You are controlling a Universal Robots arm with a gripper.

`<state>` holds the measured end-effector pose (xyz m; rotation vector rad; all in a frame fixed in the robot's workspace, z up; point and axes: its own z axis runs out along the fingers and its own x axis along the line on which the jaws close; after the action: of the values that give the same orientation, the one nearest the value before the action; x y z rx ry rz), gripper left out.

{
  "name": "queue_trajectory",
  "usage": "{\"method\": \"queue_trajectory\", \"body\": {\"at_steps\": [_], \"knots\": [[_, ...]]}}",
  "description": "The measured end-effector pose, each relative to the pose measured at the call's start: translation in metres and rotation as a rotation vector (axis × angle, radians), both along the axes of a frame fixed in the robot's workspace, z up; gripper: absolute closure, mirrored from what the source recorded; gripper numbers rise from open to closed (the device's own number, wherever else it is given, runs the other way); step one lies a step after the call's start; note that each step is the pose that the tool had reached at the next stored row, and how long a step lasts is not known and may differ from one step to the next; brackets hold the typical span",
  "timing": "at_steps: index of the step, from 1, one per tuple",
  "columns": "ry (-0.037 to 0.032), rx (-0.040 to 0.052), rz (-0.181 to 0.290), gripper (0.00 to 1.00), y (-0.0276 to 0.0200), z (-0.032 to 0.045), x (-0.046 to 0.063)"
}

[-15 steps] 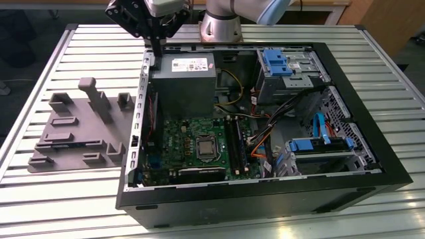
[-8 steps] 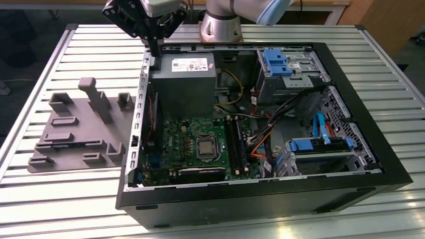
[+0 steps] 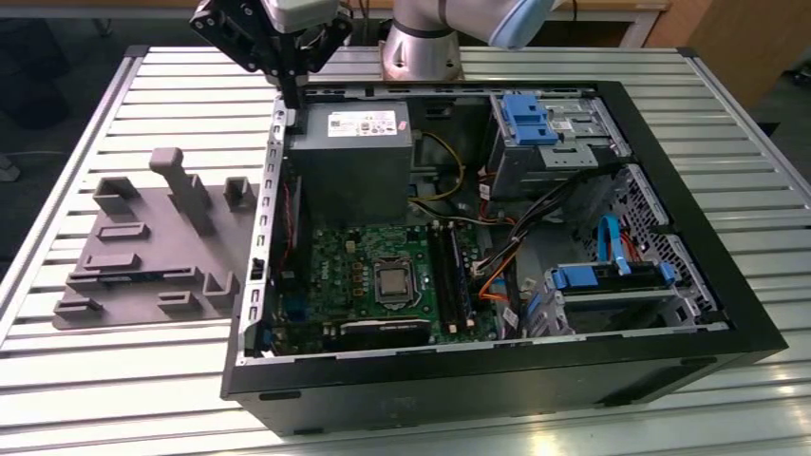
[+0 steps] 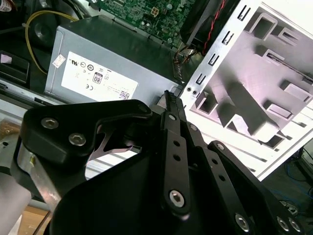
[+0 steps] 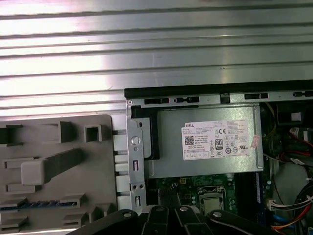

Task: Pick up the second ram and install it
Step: 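Reach for the second ram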

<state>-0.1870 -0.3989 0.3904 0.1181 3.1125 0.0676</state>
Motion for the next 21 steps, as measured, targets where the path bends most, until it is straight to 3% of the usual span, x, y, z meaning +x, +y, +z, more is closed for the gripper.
{"method": "queue_trajectory", "body": {"at_steps": [21], "knots": [[0.0, 0.0, 0.0, 0.89, 0.0, -0.0004, -0.0095]]}}
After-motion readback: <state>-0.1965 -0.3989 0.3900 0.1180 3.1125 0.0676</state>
